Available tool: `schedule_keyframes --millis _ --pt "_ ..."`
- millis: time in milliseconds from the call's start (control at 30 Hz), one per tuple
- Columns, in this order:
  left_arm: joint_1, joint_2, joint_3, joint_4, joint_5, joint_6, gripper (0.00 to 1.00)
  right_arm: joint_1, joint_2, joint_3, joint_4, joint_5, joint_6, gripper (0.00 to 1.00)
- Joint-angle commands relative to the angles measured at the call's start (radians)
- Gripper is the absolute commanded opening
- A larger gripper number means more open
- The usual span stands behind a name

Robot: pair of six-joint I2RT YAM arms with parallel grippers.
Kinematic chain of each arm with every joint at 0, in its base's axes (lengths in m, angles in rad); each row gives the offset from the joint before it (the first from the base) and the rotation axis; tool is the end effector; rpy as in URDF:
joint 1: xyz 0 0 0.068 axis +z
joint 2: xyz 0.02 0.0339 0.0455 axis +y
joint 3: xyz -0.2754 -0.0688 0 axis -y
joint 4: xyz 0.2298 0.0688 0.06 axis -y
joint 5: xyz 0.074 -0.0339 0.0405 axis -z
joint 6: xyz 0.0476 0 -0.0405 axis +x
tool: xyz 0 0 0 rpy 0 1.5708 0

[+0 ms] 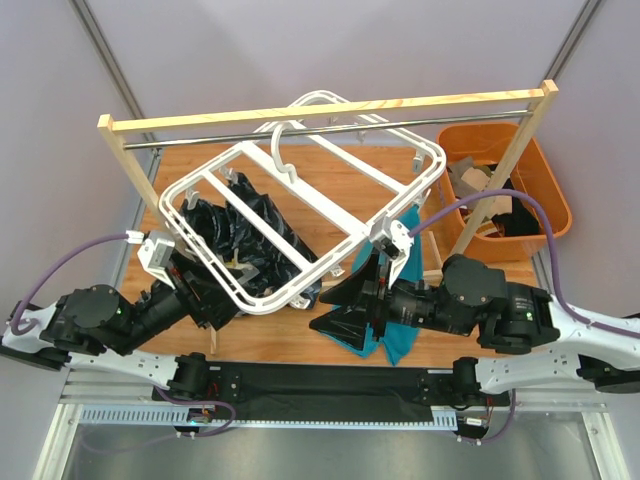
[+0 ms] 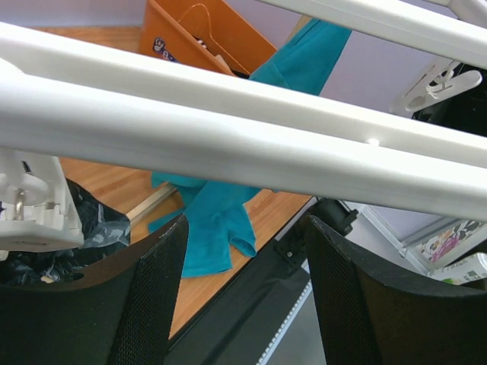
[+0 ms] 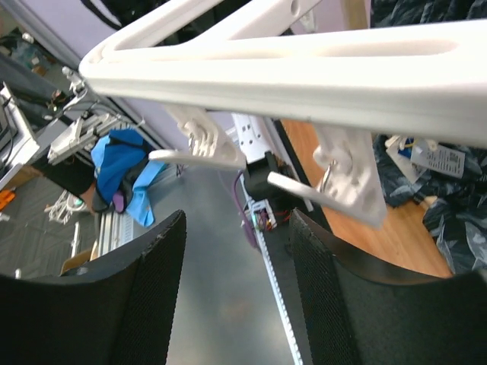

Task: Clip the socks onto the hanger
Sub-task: Open the clamp at the hanger.

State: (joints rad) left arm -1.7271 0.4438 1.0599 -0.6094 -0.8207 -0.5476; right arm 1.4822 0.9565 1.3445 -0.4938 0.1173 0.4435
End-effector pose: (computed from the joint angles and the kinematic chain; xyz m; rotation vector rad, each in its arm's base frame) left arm 0.0296 -0.0357 0.4142 0.2967 1.6590 -1.1284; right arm 0.0208 0.1707 0.4682 -0.8392 1.6661 1.3128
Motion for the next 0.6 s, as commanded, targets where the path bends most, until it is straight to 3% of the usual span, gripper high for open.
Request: schedule_keyframes --millis 0,233,567 --pt "-0.002 -0.004 0.017 0.014 -0.008 -0.003 0.7 0.013 -0.01 -0.05 0.232 0.099 -0.049 0.57" --pt "0.0 -0.005 0.022 0.02 -0.008 0.008 0.7 0.015 -0.024 -0.177 0.454 0.154 -0.089 0.59" --pt "-0.002 -0.022 0.015 0.03 0.005 0.012 0.7 0.015 -0.022 -0.212 0.609 -0.054 -0.141 0.59"
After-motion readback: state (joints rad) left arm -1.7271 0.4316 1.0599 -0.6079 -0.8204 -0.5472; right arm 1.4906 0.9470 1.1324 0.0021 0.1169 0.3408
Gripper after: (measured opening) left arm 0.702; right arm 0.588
